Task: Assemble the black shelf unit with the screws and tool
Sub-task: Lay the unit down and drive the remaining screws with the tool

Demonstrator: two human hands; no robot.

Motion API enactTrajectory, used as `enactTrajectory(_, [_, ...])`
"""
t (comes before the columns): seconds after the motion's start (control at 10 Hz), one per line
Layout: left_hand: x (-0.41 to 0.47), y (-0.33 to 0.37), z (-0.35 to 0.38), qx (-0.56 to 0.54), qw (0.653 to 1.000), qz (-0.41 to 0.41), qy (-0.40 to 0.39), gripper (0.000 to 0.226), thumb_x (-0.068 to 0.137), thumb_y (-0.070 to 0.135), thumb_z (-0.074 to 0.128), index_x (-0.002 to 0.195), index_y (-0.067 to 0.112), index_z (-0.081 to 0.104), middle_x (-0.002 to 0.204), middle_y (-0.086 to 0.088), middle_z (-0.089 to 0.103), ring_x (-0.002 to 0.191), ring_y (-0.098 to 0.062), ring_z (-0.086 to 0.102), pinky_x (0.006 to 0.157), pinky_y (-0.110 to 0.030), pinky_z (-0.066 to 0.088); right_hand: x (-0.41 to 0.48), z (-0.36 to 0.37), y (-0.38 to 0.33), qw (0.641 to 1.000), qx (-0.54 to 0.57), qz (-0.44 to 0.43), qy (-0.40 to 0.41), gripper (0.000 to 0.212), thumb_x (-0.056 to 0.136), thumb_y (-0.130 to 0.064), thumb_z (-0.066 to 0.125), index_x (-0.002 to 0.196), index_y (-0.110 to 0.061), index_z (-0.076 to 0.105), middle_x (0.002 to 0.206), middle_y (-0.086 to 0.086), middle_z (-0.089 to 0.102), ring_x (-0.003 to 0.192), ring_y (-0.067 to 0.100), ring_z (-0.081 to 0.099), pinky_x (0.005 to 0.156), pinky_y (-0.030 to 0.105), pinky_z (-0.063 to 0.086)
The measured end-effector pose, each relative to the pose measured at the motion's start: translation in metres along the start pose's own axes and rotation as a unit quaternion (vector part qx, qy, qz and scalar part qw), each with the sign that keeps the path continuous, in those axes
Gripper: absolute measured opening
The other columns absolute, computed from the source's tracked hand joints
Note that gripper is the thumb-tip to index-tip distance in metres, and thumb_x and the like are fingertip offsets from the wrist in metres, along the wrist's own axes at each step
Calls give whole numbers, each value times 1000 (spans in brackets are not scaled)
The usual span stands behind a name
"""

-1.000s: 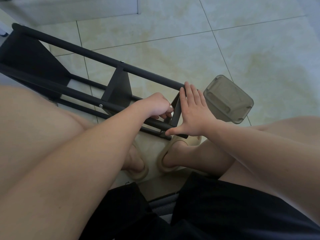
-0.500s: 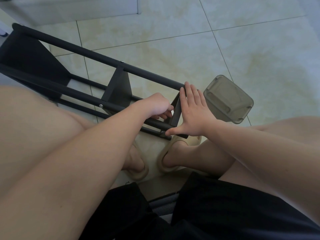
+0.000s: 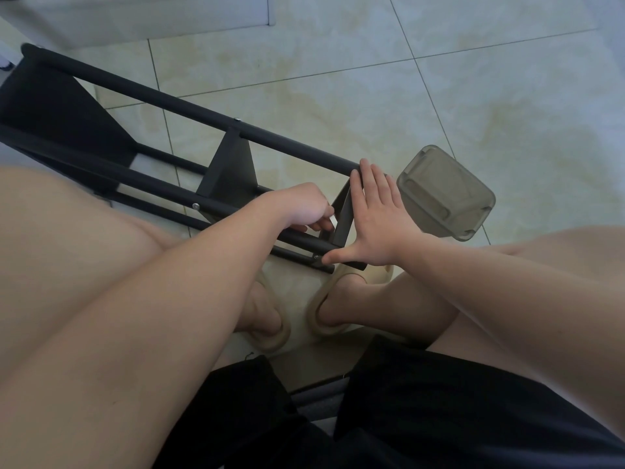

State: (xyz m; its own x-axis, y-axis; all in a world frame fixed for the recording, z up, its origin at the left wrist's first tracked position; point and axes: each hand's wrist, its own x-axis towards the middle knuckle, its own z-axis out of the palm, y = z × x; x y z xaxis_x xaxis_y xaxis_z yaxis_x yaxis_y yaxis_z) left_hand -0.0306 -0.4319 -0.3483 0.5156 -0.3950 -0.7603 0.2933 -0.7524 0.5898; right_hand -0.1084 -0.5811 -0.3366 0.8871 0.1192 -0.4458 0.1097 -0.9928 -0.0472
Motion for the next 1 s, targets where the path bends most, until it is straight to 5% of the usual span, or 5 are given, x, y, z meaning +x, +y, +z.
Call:
enactTrajectory(0.3, [1, -11, -13, 38, 998, 23, -39, 23, 103, 21, 52, 87, 19, 68, 67, 17, 73, 77, -8, 65, 75, -28, 49, 1, 1, 0, 1000, 0, 1, 1, 160, 44, -107, 25, 157, 0, -14, 164, 21, -25, 152, 36, -23, 125, 51, -8])
enactTrajectory(0.7, [4, -17, -18, 153, 983, 73, -70, 22, 100, 20, 57, 82, 23, 70, 81, 13, 76, 82, -9, 65, 77, -26, 47, 1, 0, 0, 1000, -4, 1, -3, 160, 45, -107, 24, 157, 0, -16, 163, 21, -28, 152, 36, -25, 124, 52, -9])
enactTrajectory(1.0, [2, -14, -20, 256, 961, 73, -80, 12, 98, 25, 60, 90, 28, 68, 83, 16, 59, 78, -5, 51, 79, -31, 37, 0, -1, 0, 1000, -3, 2, -5, 159, 47, -106, 28, 156, 0, -17, 163, 20, -28, 151, 35, -26, 124, 51, -9])
